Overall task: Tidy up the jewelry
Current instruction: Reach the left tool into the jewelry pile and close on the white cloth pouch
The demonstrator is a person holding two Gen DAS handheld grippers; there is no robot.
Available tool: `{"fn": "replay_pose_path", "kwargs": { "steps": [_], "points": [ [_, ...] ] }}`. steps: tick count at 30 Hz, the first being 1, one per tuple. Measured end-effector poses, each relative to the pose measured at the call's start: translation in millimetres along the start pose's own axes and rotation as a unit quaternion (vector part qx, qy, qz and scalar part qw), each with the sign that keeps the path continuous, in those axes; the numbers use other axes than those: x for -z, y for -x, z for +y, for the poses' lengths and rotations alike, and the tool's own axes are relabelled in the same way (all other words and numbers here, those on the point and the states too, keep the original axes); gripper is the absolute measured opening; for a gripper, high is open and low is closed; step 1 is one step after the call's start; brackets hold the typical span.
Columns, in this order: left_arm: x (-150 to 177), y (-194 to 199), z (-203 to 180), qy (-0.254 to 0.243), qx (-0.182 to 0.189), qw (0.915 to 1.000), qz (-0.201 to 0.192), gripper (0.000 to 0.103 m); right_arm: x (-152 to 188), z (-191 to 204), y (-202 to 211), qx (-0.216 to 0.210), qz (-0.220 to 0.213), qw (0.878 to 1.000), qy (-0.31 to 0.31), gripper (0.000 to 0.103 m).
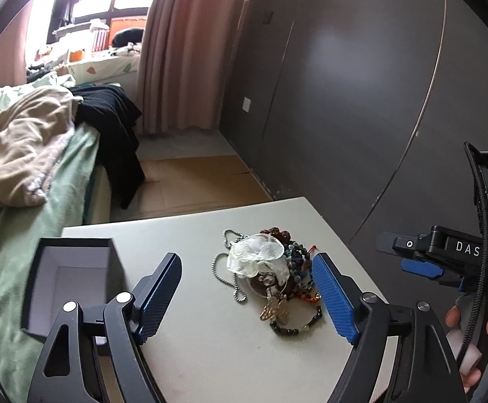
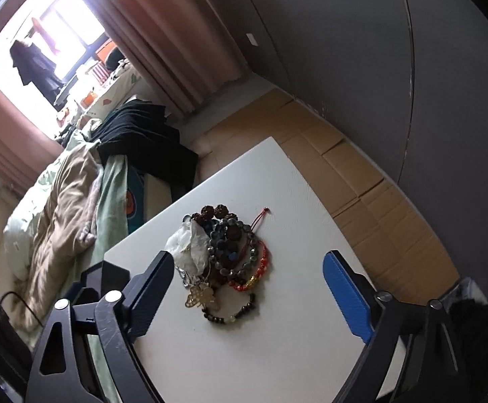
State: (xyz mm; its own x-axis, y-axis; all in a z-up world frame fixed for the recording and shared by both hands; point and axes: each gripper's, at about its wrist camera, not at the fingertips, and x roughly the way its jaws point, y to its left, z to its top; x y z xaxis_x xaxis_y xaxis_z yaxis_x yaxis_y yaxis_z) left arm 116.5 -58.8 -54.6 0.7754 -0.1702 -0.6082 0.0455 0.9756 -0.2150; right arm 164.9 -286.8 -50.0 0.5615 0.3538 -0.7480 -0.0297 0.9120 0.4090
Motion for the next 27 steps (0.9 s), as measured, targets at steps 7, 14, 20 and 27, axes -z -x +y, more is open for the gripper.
{"fn": "replay_pose_path", "kwargs": {
  "steps": [7,14,20,27],
  "points": [
    [-2,-38,-1,0.006,0.008,0.9996,0.025,0.074,-4,-6,-18,-0.012,0.017,0.999,-0.031,0.082],
    [3,-70,-6,-0.002,0.008,0.9984,0.056,0.068,-5,-12,-36,-0.028,0.039,0.997,-0.055,0.068],
    [9,-89,-7,0.004,0.008,0.9976,0.068,0.065,-5,-16,-51,-0.032,0.055,0.995,-0.078,0.068],
    [17,-108,-6,0.014,0.013,0.9954,0.093,0.038,-4,-14,-59,-0.032,0.064,0.994,-0.08,0.067]
  ]
}}
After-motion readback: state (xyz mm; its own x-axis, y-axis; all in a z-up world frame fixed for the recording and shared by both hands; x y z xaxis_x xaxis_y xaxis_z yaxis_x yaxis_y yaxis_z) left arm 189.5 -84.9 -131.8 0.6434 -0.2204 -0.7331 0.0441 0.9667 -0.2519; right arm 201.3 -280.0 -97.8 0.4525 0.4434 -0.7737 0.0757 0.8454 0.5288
